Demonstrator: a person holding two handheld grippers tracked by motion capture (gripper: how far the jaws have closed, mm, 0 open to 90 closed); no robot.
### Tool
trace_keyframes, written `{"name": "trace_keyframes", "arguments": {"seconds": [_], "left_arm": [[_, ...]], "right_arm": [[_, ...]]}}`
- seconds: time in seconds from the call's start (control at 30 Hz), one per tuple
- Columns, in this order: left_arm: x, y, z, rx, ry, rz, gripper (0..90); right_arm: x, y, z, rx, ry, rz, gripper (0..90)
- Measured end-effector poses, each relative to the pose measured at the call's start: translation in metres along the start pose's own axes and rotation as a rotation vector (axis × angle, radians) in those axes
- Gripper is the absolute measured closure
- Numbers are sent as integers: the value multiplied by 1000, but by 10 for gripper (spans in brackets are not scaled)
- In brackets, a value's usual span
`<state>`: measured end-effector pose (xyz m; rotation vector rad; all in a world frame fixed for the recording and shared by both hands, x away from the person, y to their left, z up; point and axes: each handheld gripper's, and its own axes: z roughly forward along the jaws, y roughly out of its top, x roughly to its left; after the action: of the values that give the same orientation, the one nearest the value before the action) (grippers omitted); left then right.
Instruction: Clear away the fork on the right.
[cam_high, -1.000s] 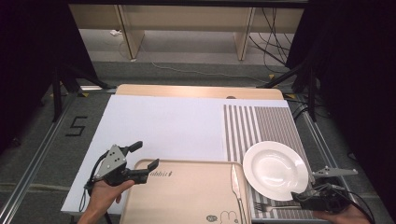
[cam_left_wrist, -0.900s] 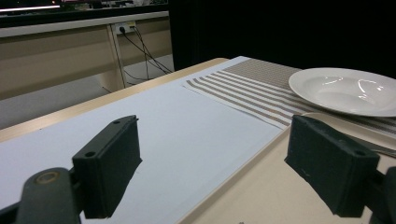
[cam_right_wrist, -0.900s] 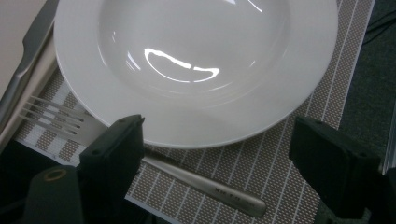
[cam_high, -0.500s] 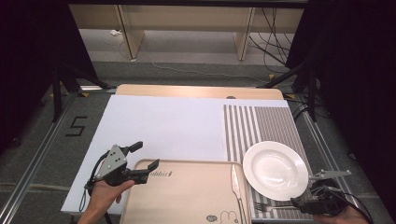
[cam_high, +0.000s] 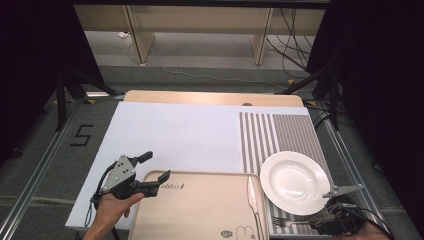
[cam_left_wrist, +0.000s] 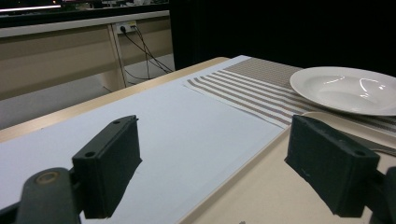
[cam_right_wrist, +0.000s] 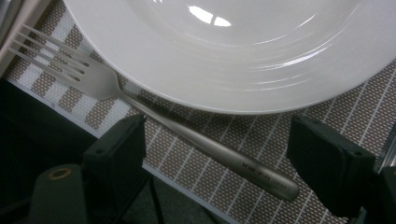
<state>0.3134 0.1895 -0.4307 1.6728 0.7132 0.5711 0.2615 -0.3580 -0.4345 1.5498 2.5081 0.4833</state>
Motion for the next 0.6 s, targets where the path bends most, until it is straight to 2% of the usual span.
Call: {"name": "trace_keyframes", "arguments": {"seconds": [0.03, 0.07, 0.1, 0.17, 0.2, 0.3, 0.33, 0.37, 0.47, 0.5, 0.53, 0.57, 0.6], "left_arm": [[0, 0, 0, 0, 0, 1, 168], [0, 0, 0, 0, 0, 0, 167], [0, 0, 0, 0, 0, 0, 167], [0, 0, 0, 0, 0, 0, 167], [0, 0, 0, 0, -1, 1, 167], [0, 0, 0, 0, -1, 0, 168], [0, 0, 0, 1, -1, 1, 168], [0, 0, 0, 1, -2, 1, 168], [0, 0, 0, 0, -3, -1, 168], [0, 0, 0, 0, -4, 1, 167], [0, 0, 0, 0, -4, 0, 168], [-1, 0, 0, 0, -4, 0, 168], [0, 0, 0, 0, -4, 2, 168]], "right_arm": [[-1, 0, 1, -8, 3, -27, 211], [2, 0, 1, 23, -2, 5, 213], [2, 0, 2, 16, -4, 3, 215], [3, 1, 4, 15, -2, -32, 218], [5, 1, 4, 30, 1, -20, 220], [9, 3, 7, 51, -3, -41, 241], [10, 3, 8, 57, -5, -34, 247], [9, 3, 10, 48, -9, -55, 253], [10, 3, 13, 64, -20, -71, 264], [9, 3, 15, 60, -31, -94, 272], [12, 4, 14, 83, -28, -61, 277], [14, 3, 15, 89, -20, -52, 281], [13, 4, 16, 81, -20, -70, 289]]}}
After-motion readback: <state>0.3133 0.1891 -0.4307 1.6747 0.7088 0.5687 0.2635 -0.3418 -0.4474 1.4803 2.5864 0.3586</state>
